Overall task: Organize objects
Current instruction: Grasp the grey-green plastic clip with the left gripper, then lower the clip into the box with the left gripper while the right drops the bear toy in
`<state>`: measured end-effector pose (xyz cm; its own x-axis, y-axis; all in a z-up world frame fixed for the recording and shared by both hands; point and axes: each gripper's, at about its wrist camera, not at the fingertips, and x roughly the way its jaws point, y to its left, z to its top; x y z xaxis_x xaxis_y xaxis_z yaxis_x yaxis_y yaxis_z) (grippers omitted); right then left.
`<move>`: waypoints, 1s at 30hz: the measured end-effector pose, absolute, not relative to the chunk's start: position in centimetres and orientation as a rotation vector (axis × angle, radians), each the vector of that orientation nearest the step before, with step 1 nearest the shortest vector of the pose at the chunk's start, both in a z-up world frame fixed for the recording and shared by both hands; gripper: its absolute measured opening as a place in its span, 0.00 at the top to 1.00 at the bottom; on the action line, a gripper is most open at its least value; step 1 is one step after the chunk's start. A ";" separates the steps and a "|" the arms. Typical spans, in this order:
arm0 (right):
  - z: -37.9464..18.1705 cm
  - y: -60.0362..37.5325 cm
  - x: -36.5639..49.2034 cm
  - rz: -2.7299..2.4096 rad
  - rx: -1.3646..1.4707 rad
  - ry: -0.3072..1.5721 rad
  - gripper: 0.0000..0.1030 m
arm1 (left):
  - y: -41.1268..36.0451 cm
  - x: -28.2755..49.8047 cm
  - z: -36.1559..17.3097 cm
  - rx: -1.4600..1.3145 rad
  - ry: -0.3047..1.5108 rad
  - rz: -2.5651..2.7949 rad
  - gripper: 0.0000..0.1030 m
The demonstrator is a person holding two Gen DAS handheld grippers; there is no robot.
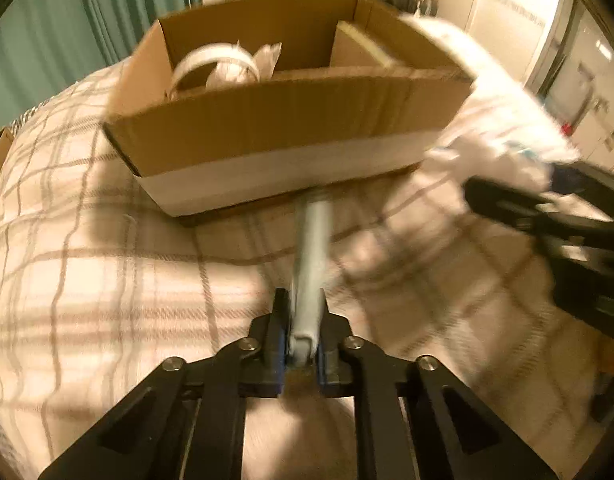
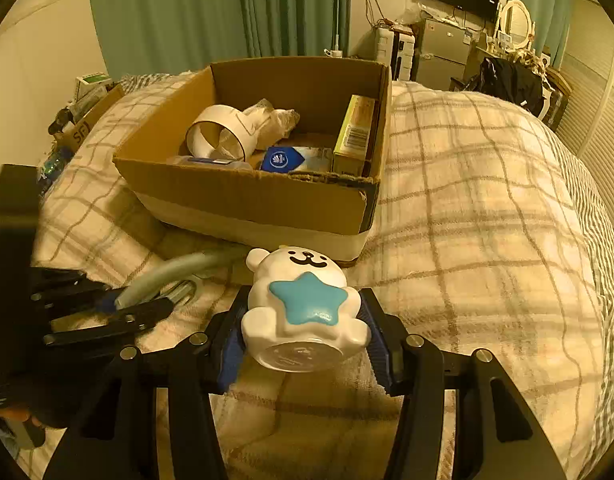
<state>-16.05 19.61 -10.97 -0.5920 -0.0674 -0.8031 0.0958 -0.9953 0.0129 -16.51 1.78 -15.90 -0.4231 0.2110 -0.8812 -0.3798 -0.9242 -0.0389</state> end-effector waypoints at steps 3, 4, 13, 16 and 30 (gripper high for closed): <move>-10.4 19.6 -15.7 -2.727 1.350 0.050 0.50 | 0.7 -15.1 -14.6 -1.400 0.094 2.350 0.91; -10.2 19.6 -15.4 -2.730 1.339 0.049 0.50 | 0.3 -14.6 -14.2 -1.389 0.049 2.351 0.91; -7.3 19.6 -12.7 -2.767 1.235 0.013 0.50 | -0.3 -12.6 -8.4 -1.231 -0.067 2.523 0.91; -5.5 19.3 -12.2 -2.785 1.184 0.012 0.50 | -0.5 -12.8 -5.9 -1.161 -0.056 2.551 0.91; 6.5 18.2 -17.3 -2.933 0.807 0.153 0.50 | 2.7 -20.4 5.9 -0.828 0.050 2.691 0.91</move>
<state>-17.29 18.15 6.54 -0.8552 -0.0653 -0.5141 0.1184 -0.9904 -0.0712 -20.41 2.69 5.88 -0.7791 0.2952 -0.5530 -0.3156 -0.9469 -0.0609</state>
